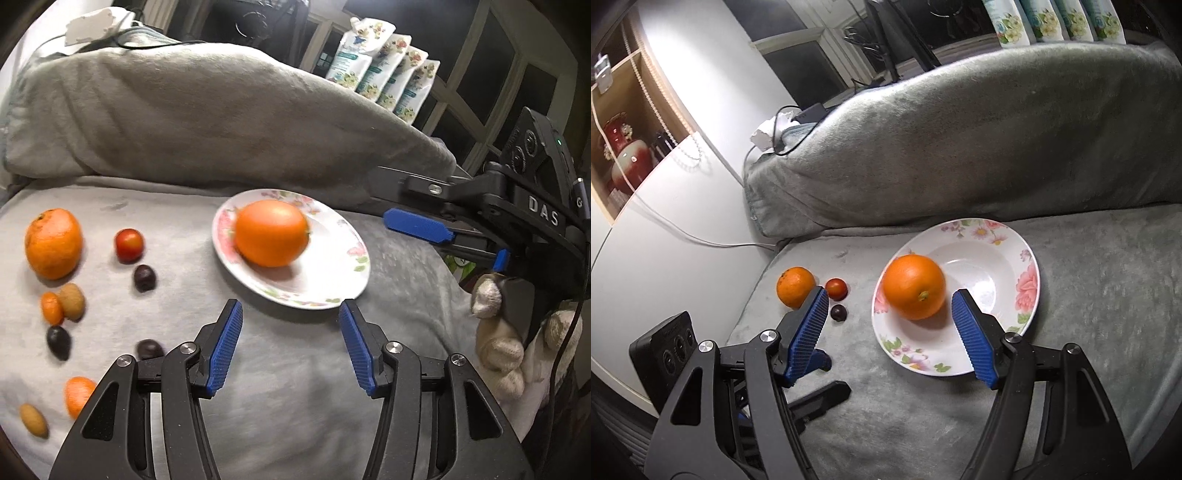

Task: Organize fruits
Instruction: 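Move both grippers toward the small tangerine and the dark plum, then grasp the small tangerine with the left gripper while the right gripper grasps the dark plum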

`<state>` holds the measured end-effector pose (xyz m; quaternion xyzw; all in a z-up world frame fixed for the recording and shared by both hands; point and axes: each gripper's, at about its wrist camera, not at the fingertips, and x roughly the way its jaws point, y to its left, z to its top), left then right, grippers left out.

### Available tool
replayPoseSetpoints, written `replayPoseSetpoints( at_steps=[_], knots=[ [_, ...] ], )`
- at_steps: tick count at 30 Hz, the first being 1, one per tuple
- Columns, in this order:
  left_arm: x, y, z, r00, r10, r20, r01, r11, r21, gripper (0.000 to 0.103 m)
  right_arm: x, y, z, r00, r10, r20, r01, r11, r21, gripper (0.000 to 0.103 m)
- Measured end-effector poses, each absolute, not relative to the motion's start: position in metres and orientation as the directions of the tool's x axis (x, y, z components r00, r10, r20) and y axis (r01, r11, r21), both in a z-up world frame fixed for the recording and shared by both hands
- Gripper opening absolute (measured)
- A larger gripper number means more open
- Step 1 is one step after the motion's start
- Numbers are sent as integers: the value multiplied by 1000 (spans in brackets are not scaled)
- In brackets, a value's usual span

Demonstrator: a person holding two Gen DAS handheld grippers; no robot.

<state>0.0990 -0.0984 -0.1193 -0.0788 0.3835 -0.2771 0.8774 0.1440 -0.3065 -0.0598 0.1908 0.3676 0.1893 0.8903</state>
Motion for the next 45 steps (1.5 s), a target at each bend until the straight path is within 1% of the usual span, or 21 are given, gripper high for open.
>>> replayPoseSetpoints(
  at_steps=[4, 8, 15, 17, 23, 29, 32, 33, 34, 35, 36, 39, 41, 45],
  knots=[
    [99, -73, -118, 586, -526, -617, 401, 849, -343, 54, 137, -296, -57, 662, 474, -581, -225, 865, 449, 73],
    [99, -43, -117, 628, -466, -623, 359, 884, -299, 54, 133, -282, -58, 655, 475, -588, -257, 871, 419, 73],
    [113, 6, -124, 666, -373, -647, 262, 928, -265, 54, 126, -253, -62, 636, 481, -603, -311, 875, 370, 73],
    [118, 16, -129, 657, -364, -660, 245, 931, -269, 53, 125, -246, -64, 623, 489, -610, -324, 872, 368, 73],
    [123, 36, -137, 658, -321, -682, 215, 947, -238, 37, 126, -224, -71, 608, 488, -625, -355, 872, 336, 73],
    [135, 50, -146, 643, -305, -702, 203, 952, -227, 29, 126, -203, -83, 569, 500, -653, -389, 863, 322, 73],
    [143, 53, -152, 621, -318, -717, 204, 948, -243, 25, 127, -194, -90, 551, 498, -670, -405, 861, 307, 73],
    [144, 53, -153, 615, -320, -720, 204, 947, -247, 25, 127, -191, -93, 545, 500, -673, -409, 859, 306, 72],
    [146, 53, -155, 609, -324, -724, 208, 946, -249, 25, 128, -188, -96, 537, 499, -680, -413, 859, 303, 70],
    [148, 52, -156, 605, -325, -727, 210, 946, -248, 25, 128, -187, -98, 530, 501, -685, -417, 857, 303, 66],
    [150, 52, -156, 601, -326, -730, 212, 945, -248, 25, 128, -184, -101, 519, 503, -691, -422, 854, 304, 64],
    [156, 50, -159, 591, -325, -738, 211, 945, -248, 24, 130, -174, -108, 497, 510, -702, -438, 846, 304, 62],
    [159, 50, -162, 584, -329, -742, 208, 944, -255, 24, 131, -167, -113, 487, 505, -712, -449, 844, 292, 60],
    [165, 51, -166, 573, -326, -752, 200, 945, -258, 24, 135, -158, -121, 471, 495, -730, -454, 846, 281, 59]
  ],
)
